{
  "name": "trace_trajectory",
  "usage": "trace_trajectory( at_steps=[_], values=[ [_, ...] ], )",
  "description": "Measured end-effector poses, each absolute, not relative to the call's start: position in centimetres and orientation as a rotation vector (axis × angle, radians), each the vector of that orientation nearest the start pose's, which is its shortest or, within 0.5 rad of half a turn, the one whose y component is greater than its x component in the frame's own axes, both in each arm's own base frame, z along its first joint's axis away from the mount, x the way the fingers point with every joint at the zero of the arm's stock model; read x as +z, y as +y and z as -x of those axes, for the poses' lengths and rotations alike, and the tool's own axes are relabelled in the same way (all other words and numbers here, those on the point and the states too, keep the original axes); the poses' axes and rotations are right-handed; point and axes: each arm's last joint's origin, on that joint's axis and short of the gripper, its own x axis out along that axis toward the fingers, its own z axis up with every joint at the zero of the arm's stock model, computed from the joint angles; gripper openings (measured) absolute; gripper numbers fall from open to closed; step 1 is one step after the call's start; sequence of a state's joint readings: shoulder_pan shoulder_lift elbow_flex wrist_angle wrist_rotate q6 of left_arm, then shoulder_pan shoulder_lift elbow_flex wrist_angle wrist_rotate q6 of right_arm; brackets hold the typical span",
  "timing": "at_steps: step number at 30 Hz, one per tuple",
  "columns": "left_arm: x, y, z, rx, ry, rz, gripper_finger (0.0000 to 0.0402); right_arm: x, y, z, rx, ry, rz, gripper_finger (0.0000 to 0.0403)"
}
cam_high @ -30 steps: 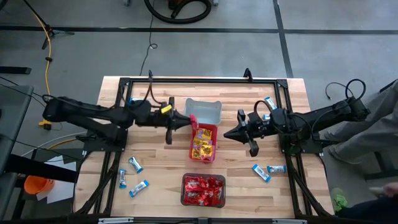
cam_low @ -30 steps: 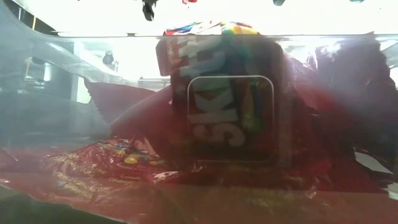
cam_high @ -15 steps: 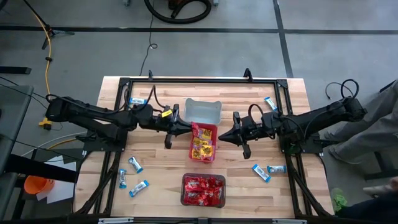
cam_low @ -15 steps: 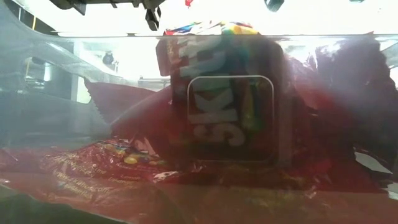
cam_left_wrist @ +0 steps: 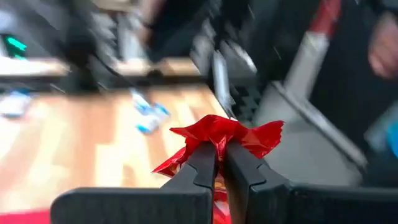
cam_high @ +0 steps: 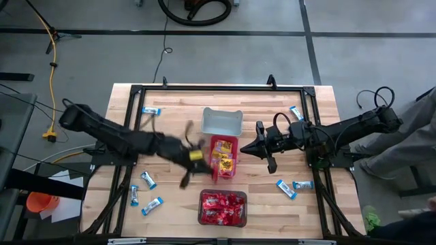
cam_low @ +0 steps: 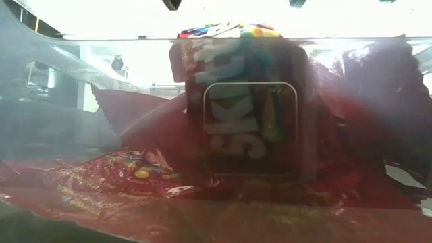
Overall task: Sort candy
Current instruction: Put the red candy into the black bin, then put the white candy into the white bin
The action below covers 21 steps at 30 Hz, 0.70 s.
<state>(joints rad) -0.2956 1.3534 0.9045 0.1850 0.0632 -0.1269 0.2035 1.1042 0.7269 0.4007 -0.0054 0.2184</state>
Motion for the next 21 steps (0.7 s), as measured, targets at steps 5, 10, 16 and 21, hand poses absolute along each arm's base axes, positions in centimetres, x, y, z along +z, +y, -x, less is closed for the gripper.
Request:
trace_trajectory(
  at_steps=[5, 10, 16, 21],
  values=[
    [25.7, -14.0, -30.8, -0.456, 0.432, 0.049, 0.0002, 30.6, 5.0, -24.3, 0.211, 0.007, -0.219, 0.0],
    [22.8, -17.2, -32.4, -0.501, 0.541, 0.013, 0.002, 30.5, 5.0, -24.3, 0.213, 0.017, -0.227, 0.0],
    [21.7, -18.2, -33.6, -0.479, 0.7, -0.01, 0.0085, 30.6, 5.3, -24.2, 0.293, 0.029, -0.261, 0.0],
    [22.6, -17.6, -33.6, -0.452, 0.779, -0.014, 0.0157, 31.0, 5.3, -23.7, 0.337, 0.022, -0.285, 0.0]
  ],
)
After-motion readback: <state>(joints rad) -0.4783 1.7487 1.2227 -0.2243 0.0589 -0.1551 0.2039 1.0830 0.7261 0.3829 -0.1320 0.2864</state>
